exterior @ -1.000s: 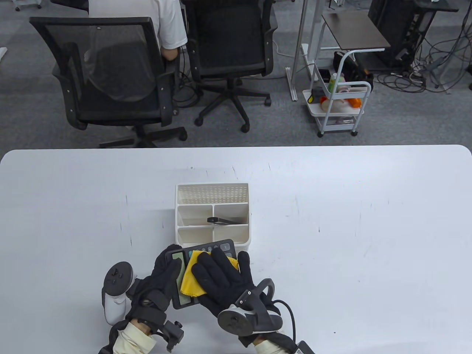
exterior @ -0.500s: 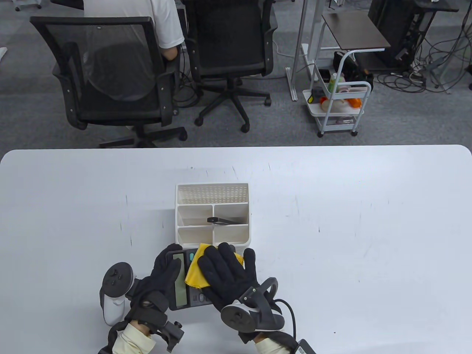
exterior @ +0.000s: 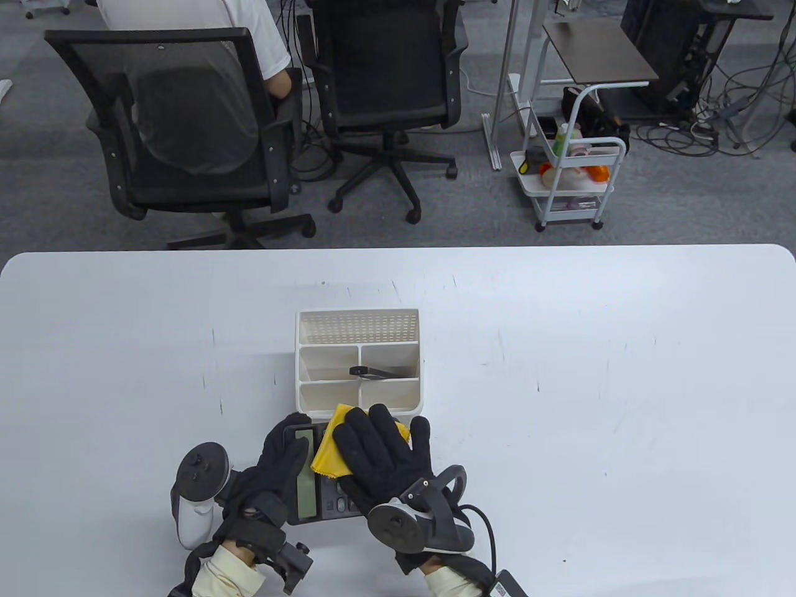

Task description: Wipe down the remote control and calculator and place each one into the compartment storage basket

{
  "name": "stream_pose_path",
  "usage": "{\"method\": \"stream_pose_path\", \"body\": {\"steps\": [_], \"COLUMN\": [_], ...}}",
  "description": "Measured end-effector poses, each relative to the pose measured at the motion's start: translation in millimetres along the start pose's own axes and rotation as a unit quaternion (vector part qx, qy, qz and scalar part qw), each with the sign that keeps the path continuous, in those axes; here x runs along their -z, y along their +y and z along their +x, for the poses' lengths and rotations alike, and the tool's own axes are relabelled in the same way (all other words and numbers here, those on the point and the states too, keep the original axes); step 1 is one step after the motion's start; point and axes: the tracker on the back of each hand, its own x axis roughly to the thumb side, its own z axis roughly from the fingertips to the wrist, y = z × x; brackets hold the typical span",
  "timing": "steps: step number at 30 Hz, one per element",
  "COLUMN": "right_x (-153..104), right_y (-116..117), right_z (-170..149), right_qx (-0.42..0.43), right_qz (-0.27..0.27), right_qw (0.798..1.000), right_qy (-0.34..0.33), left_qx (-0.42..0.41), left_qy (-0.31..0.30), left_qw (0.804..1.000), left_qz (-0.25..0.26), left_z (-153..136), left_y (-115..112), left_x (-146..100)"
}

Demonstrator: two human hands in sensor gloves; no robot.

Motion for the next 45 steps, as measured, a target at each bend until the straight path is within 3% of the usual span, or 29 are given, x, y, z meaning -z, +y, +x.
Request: {"method": "stream_pose_path", "body": {"steps": [6, 12, 19, 27, 39, 45], "right_x": [-11, -9, -2, -11, -12, -8], "right_y": [-1, 4, 4, -1, 4, 4], "right_z": [-1, 14, 11, -3, 14, 13], "right_qx": [-0.001, 0.001, -0.005, 0.007, 0.004, -0.008], "right_qz": [0.005, 0.011, -0.001, -0.002, 0.011, 0.004], "right_qw": [1.0, 0.998, 0.999, 1.0, 0.999, 0.999], "right_qy": [-0.021, -0.069, -0.036, 0.002, -0.053, -0.042], "left_qx": [-0.019, -0.001, 0.016, 0.01, 0.01, 0.014], "left_qy": [0.008, 0.001, -0.008, -0.004, -0.005, -0.011], "left_qw": [1.0, 1.0, 1.0, 1.0, 1.0, 1.0], "left_qz": [0.017, -0.003, -0.016, 0.002, 0.006, -0.001], "left_z": [-3, -1, 1, 0, -1, 0], "left_y": [3, -1, -5, -2, 2, 0], "left_x": [-1, 0, 1, 0, -1, 0]}}
